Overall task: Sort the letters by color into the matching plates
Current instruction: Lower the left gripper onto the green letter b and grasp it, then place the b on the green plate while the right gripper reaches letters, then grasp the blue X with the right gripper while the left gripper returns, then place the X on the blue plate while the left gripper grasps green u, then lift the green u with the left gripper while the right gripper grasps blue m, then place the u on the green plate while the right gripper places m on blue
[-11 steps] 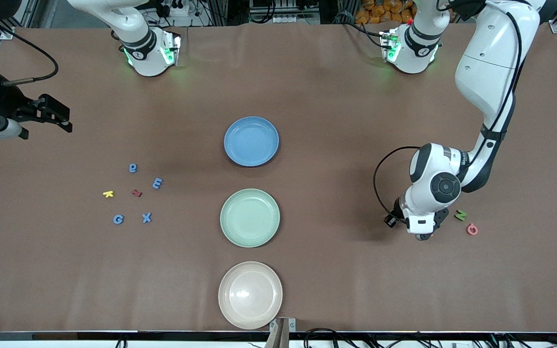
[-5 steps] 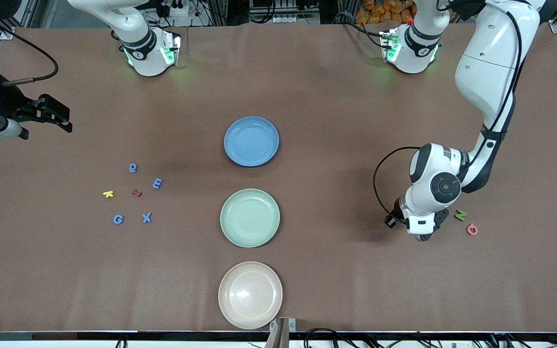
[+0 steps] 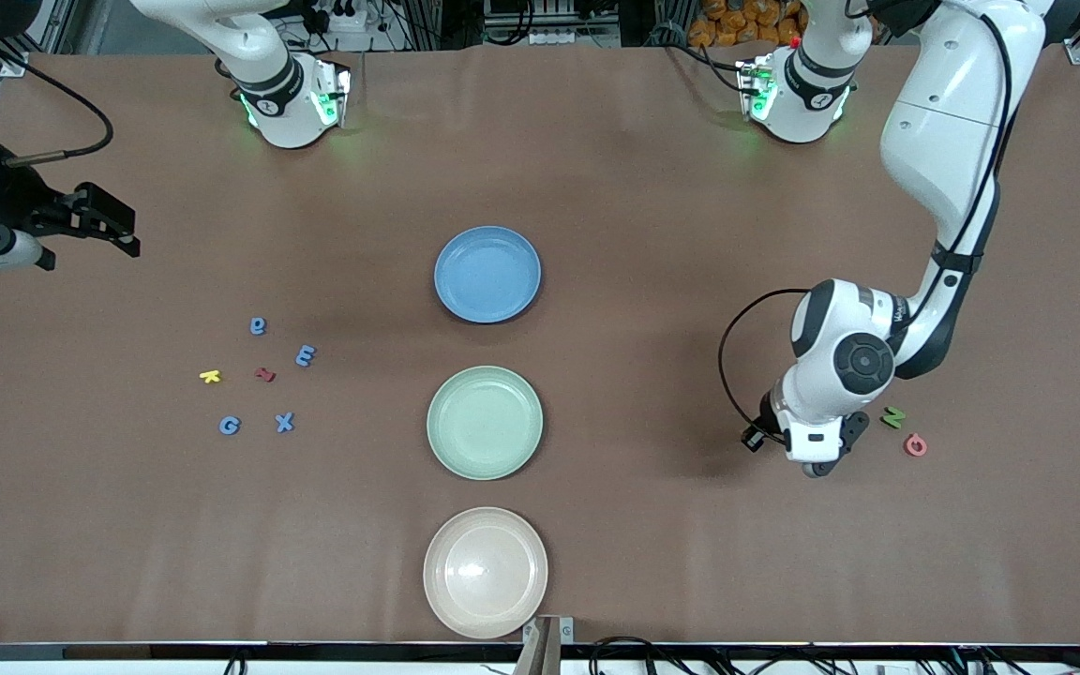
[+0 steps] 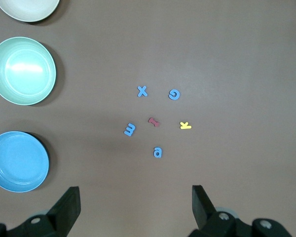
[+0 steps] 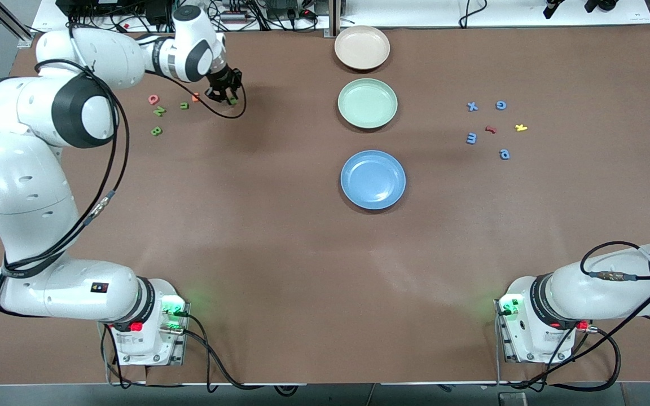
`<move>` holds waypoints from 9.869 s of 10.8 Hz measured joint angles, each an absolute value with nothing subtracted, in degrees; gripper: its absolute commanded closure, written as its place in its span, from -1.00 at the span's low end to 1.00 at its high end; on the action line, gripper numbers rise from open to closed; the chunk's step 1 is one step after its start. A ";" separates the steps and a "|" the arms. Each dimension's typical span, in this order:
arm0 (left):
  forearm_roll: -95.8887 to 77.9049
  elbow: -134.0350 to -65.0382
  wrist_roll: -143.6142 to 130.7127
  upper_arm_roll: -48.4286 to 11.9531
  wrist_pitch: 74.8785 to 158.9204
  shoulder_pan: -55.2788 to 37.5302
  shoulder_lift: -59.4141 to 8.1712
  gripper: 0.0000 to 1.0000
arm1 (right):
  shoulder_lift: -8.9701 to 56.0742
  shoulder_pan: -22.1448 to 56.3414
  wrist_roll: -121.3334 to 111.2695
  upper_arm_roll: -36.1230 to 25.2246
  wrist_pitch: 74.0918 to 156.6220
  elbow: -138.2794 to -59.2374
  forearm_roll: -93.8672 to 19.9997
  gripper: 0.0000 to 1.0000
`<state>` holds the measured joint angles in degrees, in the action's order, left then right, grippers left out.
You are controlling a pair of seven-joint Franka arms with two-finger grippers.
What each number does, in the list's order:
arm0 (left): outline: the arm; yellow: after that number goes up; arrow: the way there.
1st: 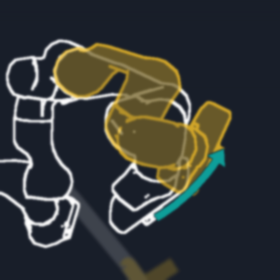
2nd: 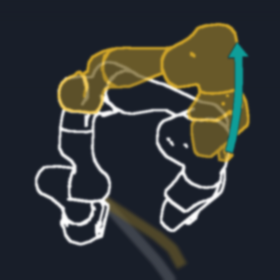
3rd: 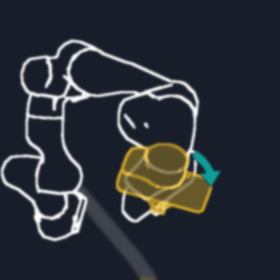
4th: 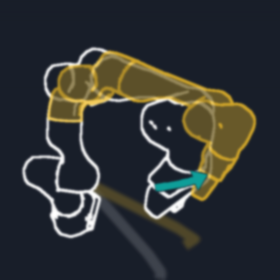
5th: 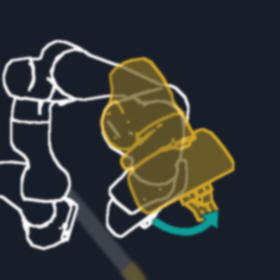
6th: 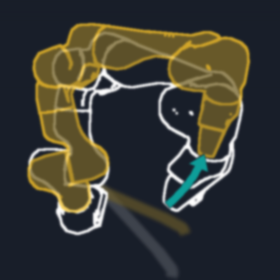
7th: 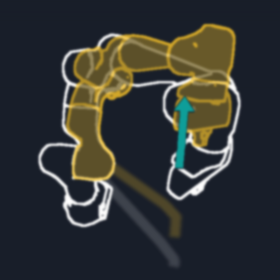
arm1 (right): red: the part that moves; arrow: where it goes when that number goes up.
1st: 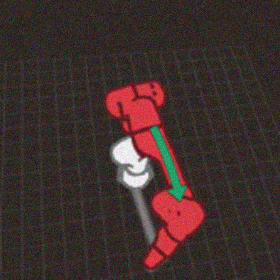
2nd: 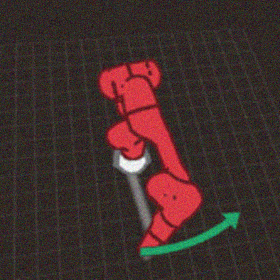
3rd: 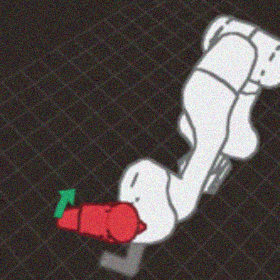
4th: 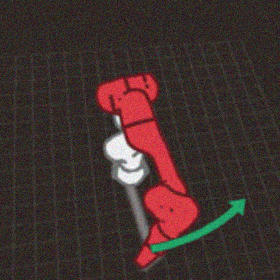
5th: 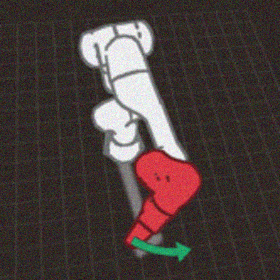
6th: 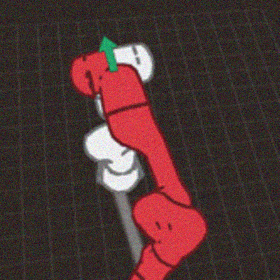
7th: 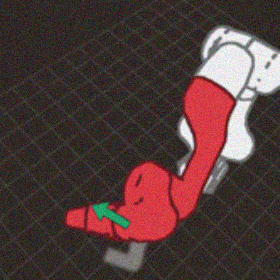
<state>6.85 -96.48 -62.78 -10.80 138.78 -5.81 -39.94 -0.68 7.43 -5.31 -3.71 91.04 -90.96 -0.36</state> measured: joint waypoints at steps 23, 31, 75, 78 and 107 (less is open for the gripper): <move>-9.90 -83.77 -79.73 -13.62 171.93 -33.14 -48.29 -1.00 | 14.89 7.36 -5.37 -3.31 113.99 -102.46 -3.22 -0.90; 5.40 -83.65 -77.50 -3.73 147.44 -27.70 -44.05 -1.00 | 30.13 7.58 -7.73 -0.94 131.87 -102.98 -2.03 -0.90; 16.94 -95.90 -26.70 -14.28 136.82 10.37 -44.23 -1.00 | 22.01 25.78 32.86 19.89 128.94 -117.17 1.27 1.00; 16.94 -95.91 -22.14 -14.34 136.06 10.83 -44.25 -1.00 | 21.51 25.76 36.79 20.19 133.78 -122.14 4.01 -0.70; 11.74 -90.17 -43.13 -17.34 135.68 1.40 -44.36 1.00 | 22.46 -0.37 26.83 8.03 142.97 -127.16 0.74 -0.15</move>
